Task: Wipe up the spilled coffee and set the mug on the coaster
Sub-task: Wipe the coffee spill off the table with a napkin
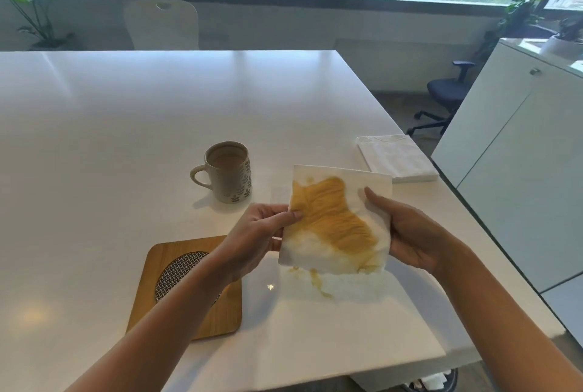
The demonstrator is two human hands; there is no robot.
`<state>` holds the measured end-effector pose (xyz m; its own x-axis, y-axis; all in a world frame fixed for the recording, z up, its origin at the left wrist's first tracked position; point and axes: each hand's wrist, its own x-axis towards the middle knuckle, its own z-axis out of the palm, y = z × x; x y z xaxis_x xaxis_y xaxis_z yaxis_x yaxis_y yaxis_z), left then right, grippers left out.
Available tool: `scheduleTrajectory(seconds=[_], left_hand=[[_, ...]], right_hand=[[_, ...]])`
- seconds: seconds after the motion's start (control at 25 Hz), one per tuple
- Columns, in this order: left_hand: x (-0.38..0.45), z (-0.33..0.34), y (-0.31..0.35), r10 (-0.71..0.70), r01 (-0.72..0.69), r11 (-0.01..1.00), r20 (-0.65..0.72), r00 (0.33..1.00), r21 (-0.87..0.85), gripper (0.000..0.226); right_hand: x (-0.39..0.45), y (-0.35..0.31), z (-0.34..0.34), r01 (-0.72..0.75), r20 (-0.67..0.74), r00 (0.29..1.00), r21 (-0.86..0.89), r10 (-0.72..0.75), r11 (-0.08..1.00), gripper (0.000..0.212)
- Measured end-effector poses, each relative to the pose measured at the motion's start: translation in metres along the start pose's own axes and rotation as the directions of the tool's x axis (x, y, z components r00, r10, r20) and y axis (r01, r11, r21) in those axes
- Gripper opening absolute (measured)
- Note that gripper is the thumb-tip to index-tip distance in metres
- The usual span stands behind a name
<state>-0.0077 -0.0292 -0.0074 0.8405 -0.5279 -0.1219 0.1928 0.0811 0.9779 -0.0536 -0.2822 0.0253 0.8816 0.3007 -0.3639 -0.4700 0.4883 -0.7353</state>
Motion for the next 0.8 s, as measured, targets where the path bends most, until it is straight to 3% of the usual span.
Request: scheduleTrajectory(seconds=[0.12,0.28,0.36,0.52,0.6,0.72,0.8], left_hand=[[0.002,-0.004,0.0,-0.054,0.05,0.997,-0.079,0.995,-0.056,0.02],[0.002,-0.007,0.0,-0.132,0.117,0.981,-0.085,0.988,-0.157,0.02],[0.002,-0.006,0.001,-0.176,0.161,0.962,-0.047,0.983,-0.221,0.021],[0.0,-0.008,0.005,-0.229,0.251,0.91,0.105,0.968,-0.331,0.048],[0.0,-0.01,0.008,-0.253,0.293,0.885,0.152,0.955,-0.363,0.062],[0.002,-0.009,0.009,-0.331,0.362,0.88,0.149,0.932,-0.308,0.078],[0.002,-0.007,0.009,-0.345,0.367,0.903,0.13,0.929,-0.225,0.065]], right_hand=[[0.0,-0.001,-0.007,0.03,-0.033,0.999,-0.035,-0.031,0.999,0.046],[-0.004,-0.002,-0.014,0.053,-0.095,0.993,-0.195,-0.072,0.979,0.04],[-0.004,-0.002,-0.014,0.073,-0.132,0.984,-0.316,-0.121,0.946,0.038],[-0.003,-0.001,-0.012,0.215,-0.123,0.95,-0.407,-0.287,0.888,0.024],[-0.005,-0.001,-0.012,0.353,-0.017,0.897,-0.573,-0.441,0.74,0.035],[-0.009,0.001,-0.007,0.468,0.219,0.809,-0.801,-0.545,0.372,0.056],[-0.011,0.006,-0.006,0.491,0.281,0.78,-0.829,-0.56,0.268,0.055]])
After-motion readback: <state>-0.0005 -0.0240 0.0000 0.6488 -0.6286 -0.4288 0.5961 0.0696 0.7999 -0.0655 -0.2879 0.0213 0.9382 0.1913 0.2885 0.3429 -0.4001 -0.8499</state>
